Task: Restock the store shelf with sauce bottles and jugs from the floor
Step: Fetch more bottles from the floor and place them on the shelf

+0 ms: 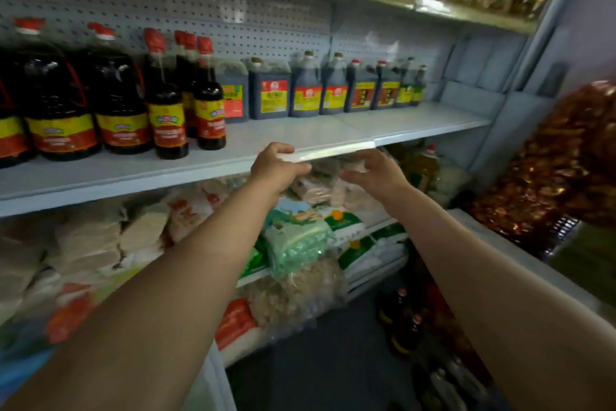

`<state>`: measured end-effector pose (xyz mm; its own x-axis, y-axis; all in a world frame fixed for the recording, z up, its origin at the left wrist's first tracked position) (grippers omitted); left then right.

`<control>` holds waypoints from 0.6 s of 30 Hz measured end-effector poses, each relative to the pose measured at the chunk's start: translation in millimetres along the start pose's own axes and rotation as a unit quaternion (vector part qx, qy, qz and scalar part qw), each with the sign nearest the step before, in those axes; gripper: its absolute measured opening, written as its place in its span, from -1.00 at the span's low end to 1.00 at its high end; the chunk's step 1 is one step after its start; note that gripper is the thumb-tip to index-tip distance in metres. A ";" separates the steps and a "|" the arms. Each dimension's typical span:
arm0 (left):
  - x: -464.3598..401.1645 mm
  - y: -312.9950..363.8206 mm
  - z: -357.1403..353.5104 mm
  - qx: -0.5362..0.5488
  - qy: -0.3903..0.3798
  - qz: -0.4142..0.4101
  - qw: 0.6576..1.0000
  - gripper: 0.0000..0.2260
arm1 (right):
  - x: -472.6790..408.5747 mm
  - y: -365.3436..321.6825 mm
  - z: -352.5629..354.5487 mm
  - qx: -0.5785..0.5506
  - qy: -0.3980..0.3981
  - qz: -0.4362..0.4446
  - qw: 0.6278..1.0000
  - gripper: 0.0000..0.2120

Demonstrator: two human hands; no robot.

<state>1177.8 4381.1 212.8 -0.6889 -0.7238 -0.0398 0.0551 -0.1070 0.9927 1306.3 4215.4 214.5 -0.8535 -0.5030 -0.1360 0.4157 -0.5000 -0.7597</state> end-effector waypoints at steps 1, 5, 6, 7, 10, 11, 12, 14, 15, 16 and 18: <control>5.0 -2.4 -22.3 0.005 -0.016 0.006 1.000 -0.59 | 1.2 17.4 13.5 0.035 0.000 -0.006 0.999 -0.36; 25.7 -18.4 -111.9 -0.005 -0.074 0.021 0.997 -0.58 | 17.2 88.0 70.9 0.103 -0.001 -0.023 0.994 -0.34; 30.1 -22.7 -129.1 -0.018 -0.082 0.023 0.996 -0.58 | 21.1 104.5 82.3 0.106 0.000 -0.027 0.994 -0.34; 35.2 -24.8 -144.4 -0.033 -0.088 0.024 0.995 -0.60 | 24.7 119.7 92.8 0.108 0.003 -0.030 0.994 -0.34; 37.1 -32.2 -187.5 -0.064 -0.107 0.023 0.992 -0.61 | 30.1 158.6 119.5 0.134 0.019 -0.045 0.990 -0.33; 37.9 -32.2 -200.0 -0.077 -0.117 0.018 0.990 -0.59 | 31.4 169.2 127.0 0.138 0.022 -0.054 0.989 -0.32; 37.5 -33.4 -212.7 -0.093 -0.126 0.013 0.988 -0.58 | 32.9 179.9 134.1 0.139 0.025 -0.066 0.988 -0.32; 34.4 -37.9 -238.4 -0.110 -0.149 0.012 0.983 -0.56 | 35.5 201.7 145.7 0.144 0.024 -0.088 0.985 -0.32; 31.1 -41.7 -251.4 -0.114 -0.165 0.016 0.980 -0.55 | 36.7 211.5 150.6 0.148 0.022 -0.096 0.984 -0.33; 27.2 -46.3 -265.1 -0.119 -0.180 0.021 0.976 -0.55 | 35.9 222.5 155.0 0.152 0.022 -0.106 0.982 -0.34; 20.0 -55.7 -292.6 -0.133 -0.206 0.029 0.969 -0.53 | 32.9 242.8 164.9 0.162 0.027 -0.134 0.977 -0.36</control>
<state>1372.5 4173.1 123.5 -0.9063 -0.4057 0.1182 0.2490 -0.2868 0.9251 1430.9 3961.1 130.4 -0.9570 -0.2901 -0.0001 0.2456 -0.8099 -0.5327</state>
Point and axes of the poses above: each hand's wrist, its own x-axis away from the middle knuckle, its own z-axis out of the back of the hand, y = z × x, the point moved 2 cm from there along -x, towards the middle knuckle, and after that the axes turned 6 degrees about x, right-handed, at the moved point
